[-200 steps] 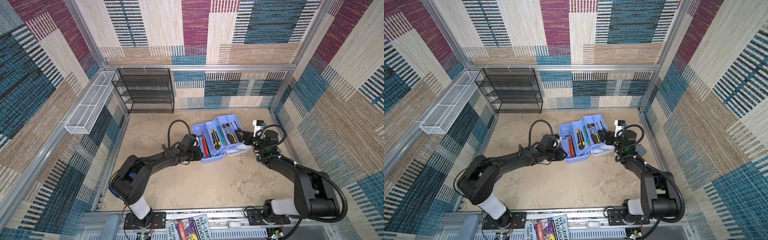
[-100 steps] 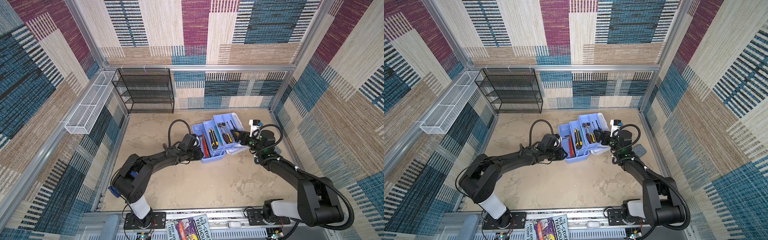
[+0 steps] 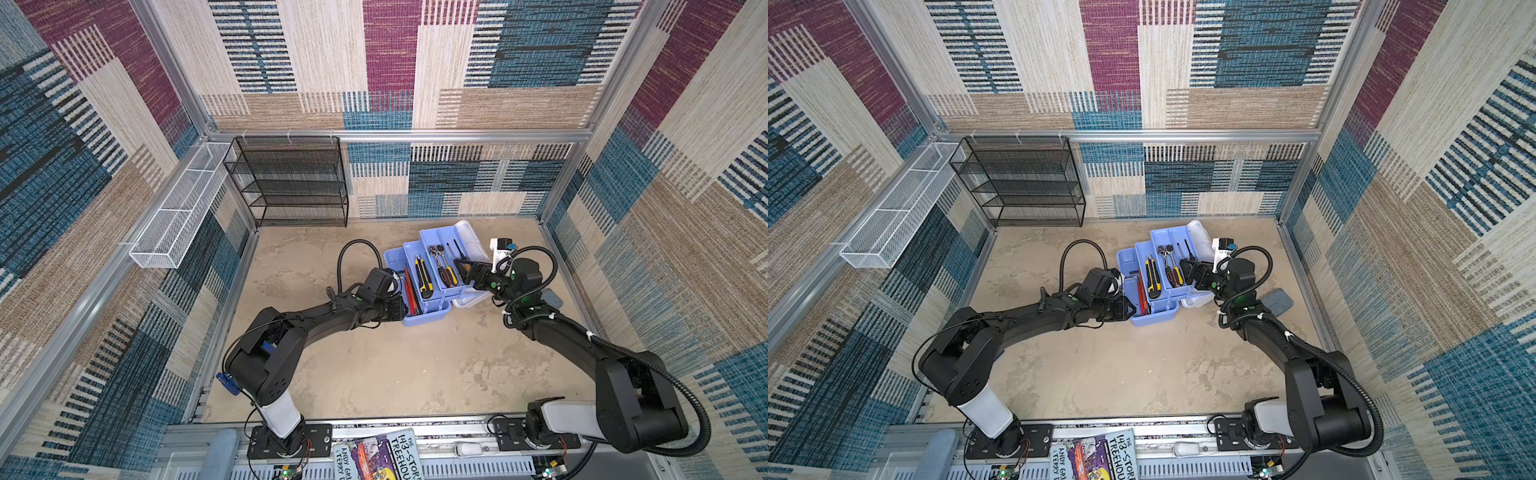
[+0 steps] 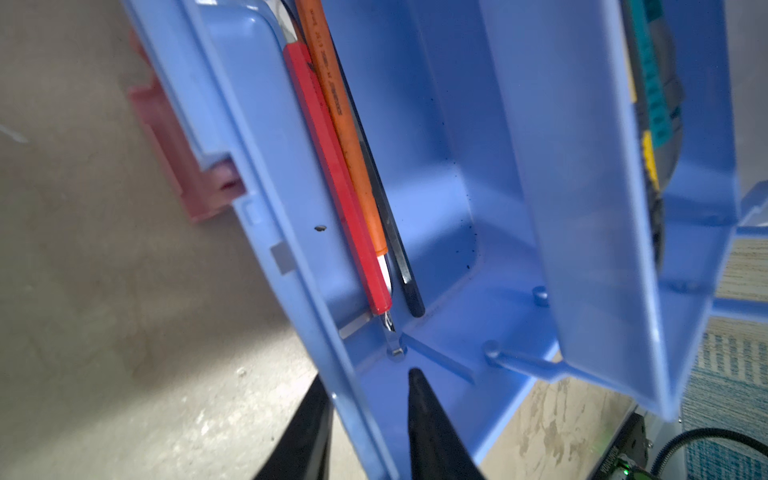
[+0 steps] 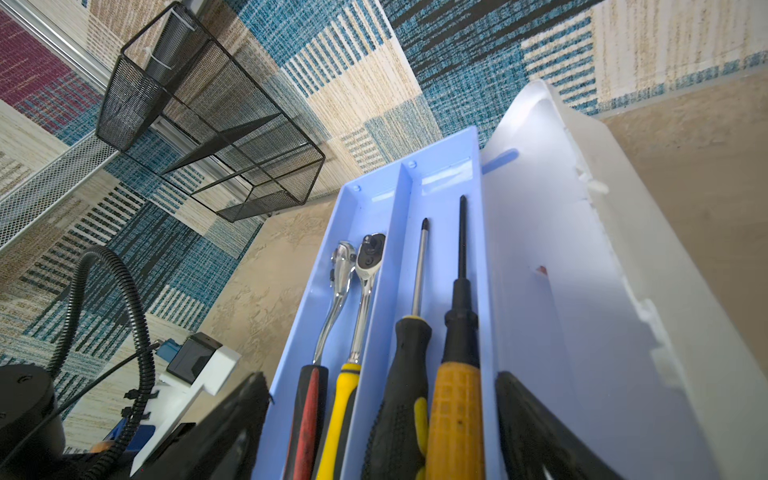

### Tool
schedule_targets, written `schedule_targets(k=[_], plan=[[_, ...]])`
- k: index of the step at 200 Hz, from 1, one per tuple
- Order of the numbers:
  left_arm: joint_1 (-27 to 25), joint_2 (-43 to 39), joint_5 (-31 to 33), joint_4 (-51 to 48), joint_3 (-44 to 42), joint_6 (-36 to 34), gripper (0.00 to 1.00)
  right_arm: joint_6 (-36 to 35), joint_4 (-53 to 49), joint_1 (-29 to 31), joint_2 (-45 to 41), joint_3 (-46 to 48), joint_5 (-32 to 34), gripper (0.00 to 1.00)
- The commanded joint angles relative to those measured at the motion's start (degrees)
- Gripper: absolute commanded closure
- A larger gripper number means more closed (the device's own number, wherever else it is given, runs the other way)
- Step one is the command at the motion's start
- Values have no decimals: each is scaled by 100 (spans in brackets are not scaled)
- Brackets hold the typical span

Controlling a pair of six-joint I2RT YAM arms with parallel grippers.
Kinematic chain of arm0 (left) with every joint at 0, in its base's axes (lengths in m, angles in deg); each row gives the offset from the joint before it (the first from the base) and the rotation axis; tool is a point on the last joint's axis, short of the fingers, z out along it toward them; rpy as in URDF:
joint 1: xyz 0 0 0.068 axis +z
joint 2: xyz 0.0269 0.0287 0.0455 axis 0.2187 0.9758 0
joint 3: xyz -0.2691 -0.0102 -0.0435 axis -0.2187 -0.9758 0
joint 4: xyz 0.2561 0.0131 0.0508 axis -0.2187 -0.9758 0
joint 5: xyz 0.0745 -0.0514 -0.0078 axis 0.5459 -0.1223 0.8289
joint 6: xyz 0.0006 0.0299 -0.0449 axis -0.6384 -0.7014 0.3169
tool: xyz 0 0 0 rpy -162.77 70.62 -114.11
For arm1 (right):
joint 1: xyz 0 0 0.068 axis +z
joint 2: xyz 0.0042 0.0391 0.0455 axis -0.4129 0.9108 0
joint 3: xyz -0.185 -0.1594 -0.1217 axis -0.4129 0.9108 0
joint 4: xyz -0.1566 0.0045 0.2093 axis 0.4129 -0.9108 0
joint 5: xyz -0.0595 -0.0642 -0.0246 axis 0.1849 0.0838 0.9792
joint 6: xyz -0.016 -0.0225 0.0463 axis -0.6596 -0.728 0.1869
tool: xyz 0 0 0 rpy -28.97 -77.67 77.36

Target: Pack the tool kit

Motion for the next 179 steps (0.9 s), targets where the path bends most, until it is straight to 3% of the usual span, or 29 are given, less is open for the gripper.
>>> schedule_targets(k=[1,103,138,179], plan=[[10,-103,347,-599,27,-128,61,-30,9,45,-9,-45,-56,14],[130,-771,984,-1144,208,-328,50,-84,-35,109,26,-109,-24,14],[132,-684,938,-1436,1034,-708,50,-109,-91,136,-9,-137,41,14],[125,69,711,-1899,2369,-1118,49,-162,-184,163,-27,-159,131,14]])
